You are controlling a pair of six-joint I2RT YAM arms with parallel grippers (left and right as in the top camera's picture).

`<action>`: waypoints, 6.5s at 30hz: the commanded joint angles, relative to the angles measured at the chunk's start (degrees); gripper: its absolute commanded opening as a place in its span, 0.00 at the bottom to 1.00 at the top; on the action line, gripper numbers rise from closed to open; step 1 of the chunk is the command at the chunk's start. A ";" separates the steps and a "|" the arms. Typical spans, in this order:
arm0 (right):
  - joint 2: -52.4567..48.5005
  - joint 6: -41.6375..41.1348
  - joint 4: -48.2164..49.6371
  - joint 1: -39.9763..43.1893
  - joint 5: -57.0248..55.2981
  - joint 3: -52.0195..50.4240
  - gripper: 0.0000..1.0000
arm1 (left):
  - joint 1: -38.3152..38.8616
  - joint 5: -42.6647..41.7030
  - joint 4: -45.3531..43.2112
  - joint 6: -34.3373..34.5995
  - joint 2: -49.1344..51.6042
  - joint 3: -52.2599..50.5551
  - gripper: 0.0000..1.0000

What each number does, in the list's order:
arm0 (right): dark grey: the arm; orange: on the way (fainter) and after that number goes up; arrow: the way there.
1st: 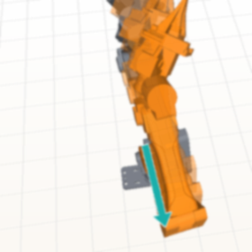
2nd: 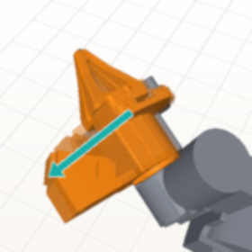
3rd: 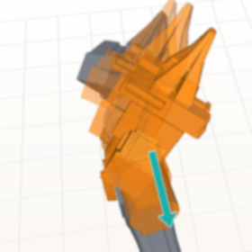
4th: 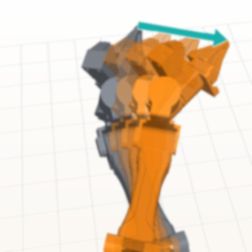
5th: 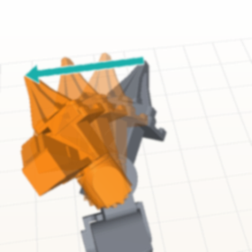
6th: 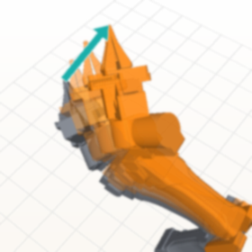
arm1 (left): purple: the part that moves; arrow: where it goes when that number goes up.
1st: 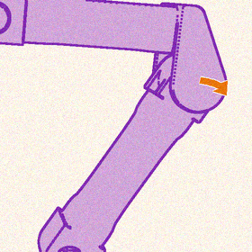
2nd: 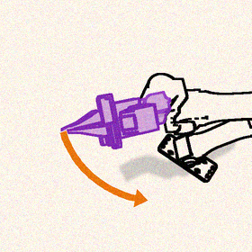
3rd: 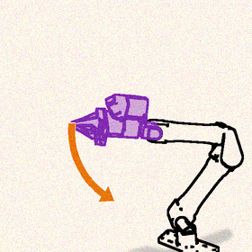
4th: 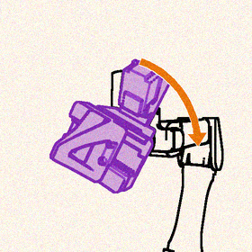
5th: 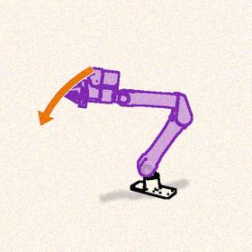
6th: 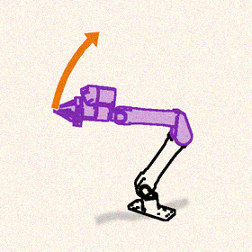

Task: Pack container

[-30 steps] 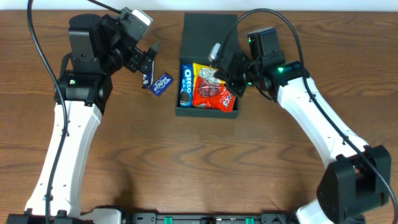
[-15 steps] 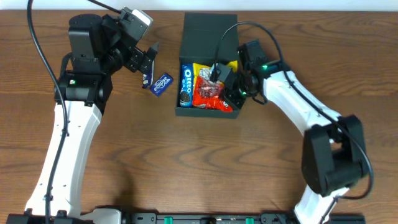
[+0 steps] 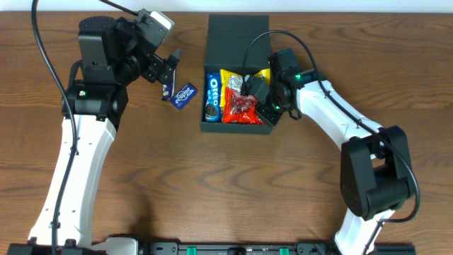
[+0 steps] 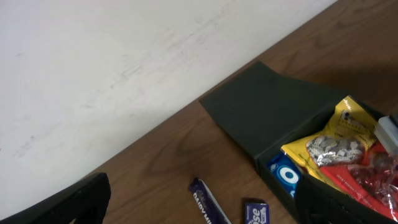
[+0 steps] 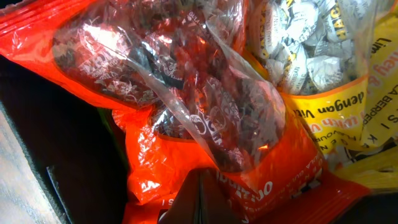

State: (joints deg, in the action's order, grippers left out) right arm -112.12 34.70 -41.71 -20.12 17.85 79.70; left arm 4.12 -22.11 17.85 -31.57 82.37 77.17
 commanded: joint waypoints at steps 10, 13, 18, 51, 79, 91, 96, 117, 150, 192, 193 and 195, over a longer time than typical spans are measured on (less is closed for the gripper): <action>10.14 -6.23 9.03 0.24 6.62 1.95 0.01 | -0.37 -0.35 2.08 0.96 0.24 0.35 0.95; 13.00 -11.43 13.66 1.07 6.58 1.95 0.01 | -0.37 -0.11 2.82 1.79 1.16 0.35 0.95; 14.75 -14.03 17.16 3.76 6.36 1.95 0.29 | -0.37 5.51 2.99 1.77 5.38 0.35 0.95; 14.73 -23.10 17.14 7.08 18.58 1.95 0.99 | -3.10 7.48 -8.26 22.51 34.99 0.35 0.92; 14.73 -23.10 17.05 7.08 18.38 1.95 0.99 | -2.54 18.08 -8.52 26.05 38.86 0.35 0.55; 14.73 -23.10 17.07 7.08 17.90 1.95 0.99 | -2.54 14.93 -7.58 25.33 38.86 0.35 0.26; 14.73 -23.10 17.07 7.08 16.85 1.95 0.99 | -2.54 15.02 -7.58 25.33 38.86 0.35 0.19; 14.73 -32.54 17.09 17.53 9.11 1.95 0.99 | -0.26 15.04 -5.38 29.22 21.16 1.77 0.06; 14.73 -32.52 17.05 19.08 2.93 1.95 0.99 | 22.27 24.20 13.70 56.46 19.52 1.73 0.06; 14.73 -32.54 15.72 19.08 2.95 1.95 0.99 | 5.75 17.53 2.51 12.87 28.94 1.75 0.49; 14.73 -32.54 15.54 19.08 2.95 1.95 0.99 | 5.73 17.38 1.88 12.87 29.70 1.75 0.49; 14.73 -32.54 15.28 19.08 2.95 1.95 0.99 | 5.66 16.59 1.20 12.33 31.30 1.75 0.50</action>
State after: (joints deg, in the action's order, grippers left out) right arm -97.30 3.09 -26.00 -1.50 20.95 80.95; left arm 9.96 -3.53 19.55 -15.55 111.74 77.80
